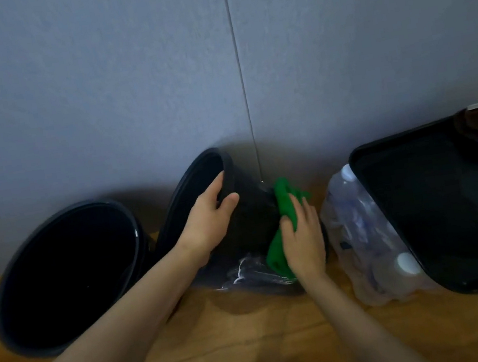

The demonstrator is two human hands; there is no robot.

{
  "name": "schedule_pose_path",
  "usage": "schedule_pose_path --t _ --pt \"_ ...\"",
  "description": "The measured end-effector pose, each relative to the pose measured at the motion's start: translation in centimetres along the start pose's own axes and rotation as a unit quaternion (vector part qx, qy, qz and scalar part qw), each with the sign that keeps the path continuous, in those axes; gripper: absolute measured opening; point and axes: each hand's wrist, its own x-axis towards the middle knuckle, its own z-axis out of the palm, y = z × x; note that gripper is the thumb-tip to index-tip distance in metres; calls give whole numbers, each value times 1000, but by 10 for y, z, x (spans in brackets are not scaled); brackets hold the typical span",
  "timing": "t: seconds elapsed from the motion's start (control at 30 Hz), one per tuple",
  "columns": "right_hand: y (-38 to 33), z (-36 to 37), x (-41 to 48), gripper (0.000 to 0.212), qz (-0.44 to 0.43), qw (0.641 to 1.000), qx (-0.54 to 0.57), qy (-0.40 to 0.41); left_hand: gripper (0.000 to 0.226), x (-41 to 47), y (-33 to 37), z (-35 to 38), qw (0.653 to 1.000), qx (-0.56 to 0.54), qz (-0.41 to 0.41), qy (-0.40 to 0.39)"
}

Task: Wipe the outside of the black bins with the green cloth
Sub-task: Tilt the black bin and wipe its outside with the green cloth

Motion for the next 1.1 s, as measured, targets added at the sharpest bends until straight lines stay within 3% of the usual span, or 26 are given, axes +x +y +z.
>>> schedule_pose_path --t 0.13,0.23,0.4,0.47,0.53,0.67,0.77,0.87,1.0,1.1 --pt "27 -9 19 47 105 993 41 -18 51 -1 -5 0 1000 -4 7 0" --pt "4 -7 11 47 40 997 68 2 53 0 -10 3 1000 12 10 11" --pt "-65 3 -15 55 -142 985 93 -23 54 0 -9 13 1000 9 20 21" --pt "-64 5 -14 59 -160 983 82 -30 52 1 -10 12 1000 5 20 22" --pt "-43 6 -6 60 -119 990 70 -23 51 2 -11 8 999 -1 19 32" --pt "23 -4 17 50 77 996 54 4 49 0 -10 3 999 -17 13 32" --pt "43 -9 17 47 111 991 70 5 51 -1 -7 6 1000 -10 16 13" --pt "13 -5 5 48 72 992 101 20 54 0 -7 11 1000 -3 12 13" --pt "-56 3 -15 54 -75 989 123 12 54 -1 -5 16 1000 5 13 17" --pt "-65 5 -14 54 -127 986 106 -13 52 -1 -3 15 1000 -11 8 11"
